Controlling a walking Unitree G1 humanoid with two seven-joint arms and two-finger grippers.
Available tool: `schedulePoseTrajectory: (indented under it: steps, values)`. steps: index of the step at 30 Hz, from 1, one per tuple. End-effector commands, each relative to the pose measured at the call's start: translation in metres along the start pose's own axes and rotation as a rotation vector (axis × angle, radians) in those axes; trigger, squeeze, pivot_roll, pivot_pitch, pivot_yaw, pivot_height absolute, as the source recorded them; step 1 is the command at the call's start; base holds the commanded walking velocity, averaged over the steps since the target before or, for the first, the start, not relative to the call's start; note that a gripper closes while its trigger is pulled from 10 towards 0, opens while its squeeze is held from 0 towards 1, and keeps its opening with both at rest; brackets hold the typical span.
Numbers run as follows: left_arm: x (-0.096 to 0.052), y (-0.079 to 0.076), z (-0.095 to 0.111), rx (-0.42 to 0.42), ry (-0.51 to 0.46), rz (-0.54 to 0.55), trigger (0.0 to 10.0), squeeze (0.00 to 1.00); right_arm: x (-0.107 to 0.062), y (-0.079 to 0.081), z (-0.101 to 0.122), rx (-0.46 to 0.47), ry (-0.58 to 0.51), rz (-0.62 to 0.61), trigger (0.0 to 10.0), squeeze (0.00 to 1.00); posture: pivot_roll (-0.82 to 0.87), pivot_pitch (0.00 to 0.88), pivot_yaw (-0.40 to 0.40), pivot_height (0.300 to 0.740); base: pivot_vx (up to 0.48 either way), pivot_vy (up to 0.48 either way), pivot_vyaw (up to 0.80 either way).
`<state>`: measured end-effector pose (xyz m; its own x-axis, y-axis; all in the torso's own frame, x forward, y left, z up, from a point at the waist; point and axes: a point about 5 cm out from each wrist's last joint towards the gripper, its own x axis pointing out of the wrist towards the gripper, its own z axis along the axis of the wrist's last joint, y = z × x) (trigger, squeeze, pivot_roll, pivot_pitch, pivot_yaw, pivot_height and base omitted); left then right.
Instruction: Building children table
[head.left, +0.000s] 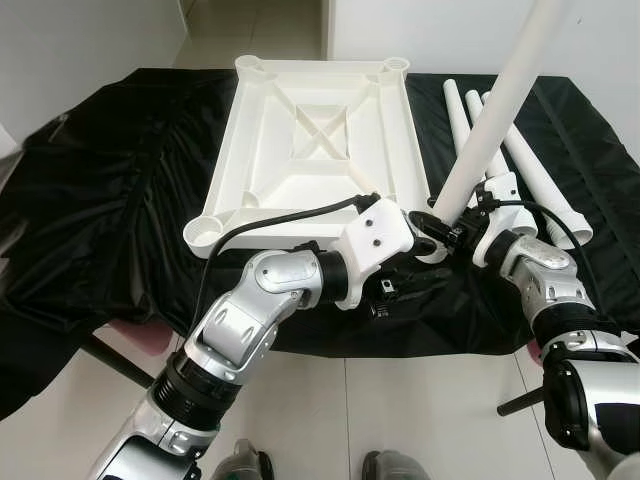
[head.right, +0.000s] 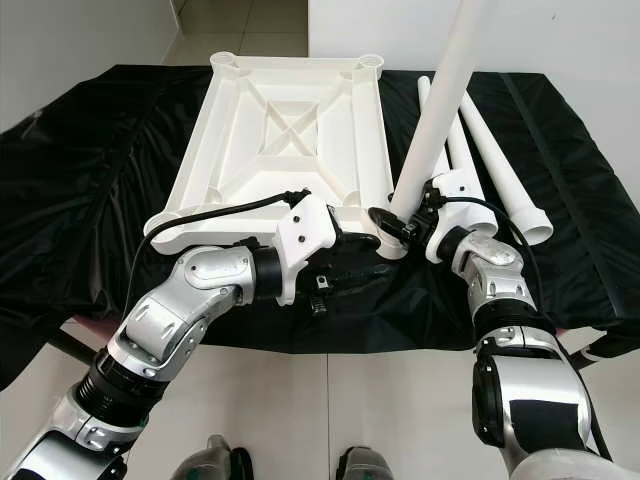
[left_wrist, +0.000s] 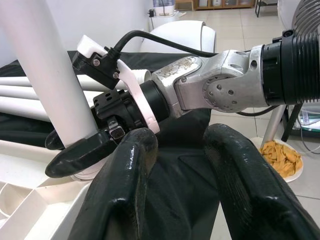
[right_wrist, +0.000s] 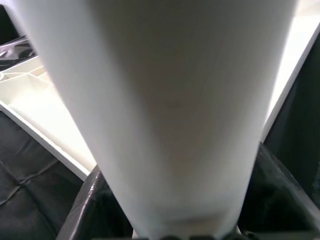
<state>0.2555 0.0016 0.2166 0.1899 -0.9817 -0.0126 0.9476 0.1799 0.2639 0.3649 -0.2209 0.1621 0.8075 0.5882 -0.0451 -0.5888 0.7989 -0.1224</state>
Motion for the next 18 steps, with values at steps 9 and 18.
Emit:
schedulePoseTrajectory:
  steps: [9, 18]
  values:
    - [-0.002, 0.000, -0.006, -0.001, 0.028, 0.039, 10.0, 0.00, 0.004, 0.006, 0.000, 0.048, -0.057, -0.174, 10.0, 0.00, -0.05, 0.079, 0.049, 0.740, 0.000, 0.000, 0.00]
    - [-0.001, 0.001, -0.009, 0.001, 0.039, 0.055, 10.0, 0.00, 0.007, 0.011, -0.002, 0.121, -0.088, -0.393, 10.0, 0.00, -0.05, 0.075, 0.050, 0.740, 0.000, 0.000, 0.00]
